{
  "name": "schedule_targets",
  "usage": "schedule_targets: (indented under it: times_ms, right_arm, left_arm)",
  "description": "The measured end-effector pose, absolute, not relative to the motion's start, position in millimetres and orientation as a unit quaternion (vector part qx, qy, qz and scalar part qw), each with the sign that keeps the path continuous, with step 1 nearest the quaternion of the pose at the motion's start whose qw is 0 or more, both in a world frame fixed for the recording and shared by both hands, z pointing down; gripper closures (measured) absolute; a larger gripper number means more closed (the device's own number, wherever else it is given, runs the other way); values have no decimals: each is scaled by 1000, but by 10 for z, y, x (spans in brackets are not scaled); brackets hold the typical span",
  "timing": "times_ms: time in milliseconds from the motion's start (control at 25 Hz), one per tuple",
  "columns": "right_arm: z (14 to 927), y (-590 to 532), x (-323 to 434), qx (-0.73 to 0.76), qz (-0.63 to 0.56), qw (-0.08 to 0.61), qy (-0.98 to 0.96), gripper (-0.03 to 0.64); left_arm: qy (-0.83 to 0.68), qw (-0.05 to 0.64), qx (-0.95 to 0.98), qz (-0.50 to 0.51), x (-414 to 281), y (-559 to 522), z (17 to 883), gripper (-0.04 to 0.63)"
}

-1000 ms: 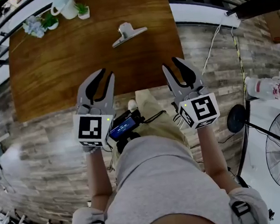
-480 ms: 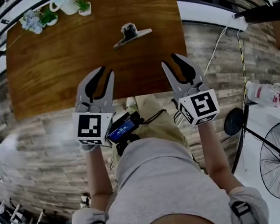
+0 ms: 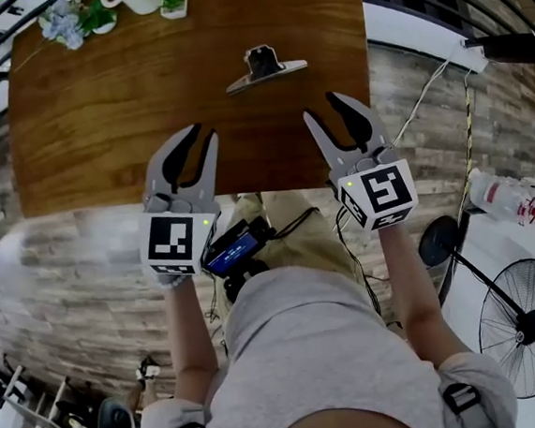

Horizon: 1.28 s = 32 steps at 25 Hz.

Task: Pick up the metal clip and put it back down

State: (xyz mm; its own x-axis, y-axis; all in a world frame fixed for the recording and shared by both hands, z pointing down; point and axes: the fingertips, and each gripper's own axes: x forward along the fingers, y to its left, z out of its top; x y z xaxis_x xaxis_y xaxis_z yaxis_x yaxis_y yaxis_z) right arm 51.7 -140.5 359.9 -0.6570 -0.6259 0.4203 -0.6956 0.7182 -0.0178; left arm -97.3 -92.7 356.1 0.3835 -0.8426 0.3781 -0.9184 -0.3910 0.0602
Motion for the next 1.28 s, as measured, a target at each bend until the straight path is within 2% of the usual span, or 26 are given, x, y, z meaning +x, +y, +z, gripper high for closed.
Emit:
schedule_targets:
  times_ms: [200,1280]
  right_arm:
    - [3721,-1589,372,351,99,202,-909,417]
    - [4533,-2238,-135,300,129,255,-910,333]
  left_arm:
    - [-546,143,813,144,-1030,-1001,3631,517]
    - [-560,191,792,152,-1086,-1367,4123,518]
